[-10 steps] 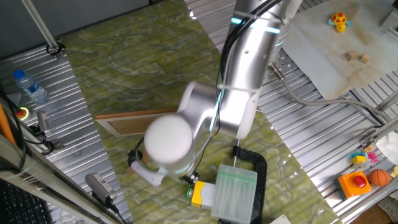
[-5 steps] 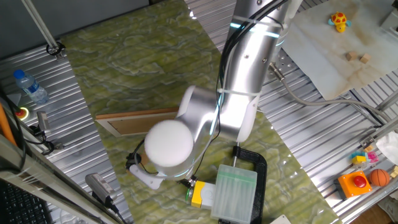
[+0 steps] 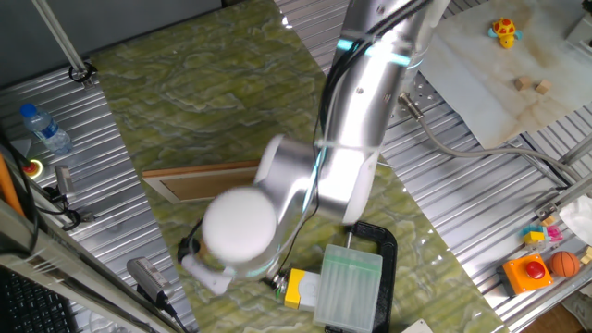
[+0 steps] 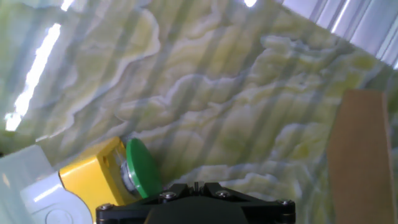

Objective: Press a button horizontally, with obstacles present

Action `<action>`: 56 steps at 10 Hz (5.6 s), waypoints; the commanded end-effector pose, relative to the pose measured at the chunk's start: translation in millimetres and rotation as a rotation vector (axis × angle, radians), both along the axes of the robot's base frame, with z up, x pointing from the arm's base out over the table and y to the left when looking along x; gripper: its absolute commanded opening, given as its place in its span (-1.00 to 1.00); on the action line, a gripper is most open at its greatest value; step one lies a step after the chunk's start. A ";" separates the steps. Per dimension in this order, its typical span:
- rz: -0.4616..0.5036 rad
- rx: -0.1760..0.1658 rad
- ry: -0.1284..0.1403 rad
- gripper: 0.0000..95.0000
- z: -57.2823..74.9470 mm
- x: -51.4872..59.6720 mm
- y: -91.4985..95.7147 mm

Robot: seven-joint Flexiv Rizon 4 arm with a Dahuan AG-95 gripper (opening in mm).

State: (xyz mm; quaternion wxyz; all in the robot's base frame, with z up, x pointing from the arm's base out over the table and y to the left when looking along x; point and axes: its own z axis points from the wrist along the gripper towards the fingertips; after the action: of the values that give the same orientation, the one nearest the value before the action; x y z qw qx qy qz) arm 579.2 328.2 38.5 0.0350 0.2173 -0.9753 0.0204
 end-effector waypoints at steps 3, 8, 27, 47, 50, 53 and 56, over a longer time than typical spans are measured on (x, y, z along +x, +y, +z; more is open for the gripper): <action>0.014 0.060 0.024 -1.00 -0.6 -5.1 -3.8; 0.015 0.091 0.018 -1.00 -2.5 -7.4 7.2; 0.040 0.082 0.076 -1.00 -3.2 -26.1 28.3; 0.126 0.173 0.169 -1.00 -3.1 -26.6 28.4; 0.129 0.190 0.177 -1.00 -2.7 -27.1 29.9; 0.121 0.222 0.196 -1.00 1.2 -28.6 32.9; 0.119 0.223 0.202 -1.00 2.8 -29.0 33.6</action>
State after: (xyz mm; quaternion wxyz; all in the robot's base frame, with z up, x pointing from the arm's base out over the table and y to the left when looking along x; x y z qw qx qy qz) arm 551.0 361.8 41.0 0.1069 0.2780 -0.9486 -0.1071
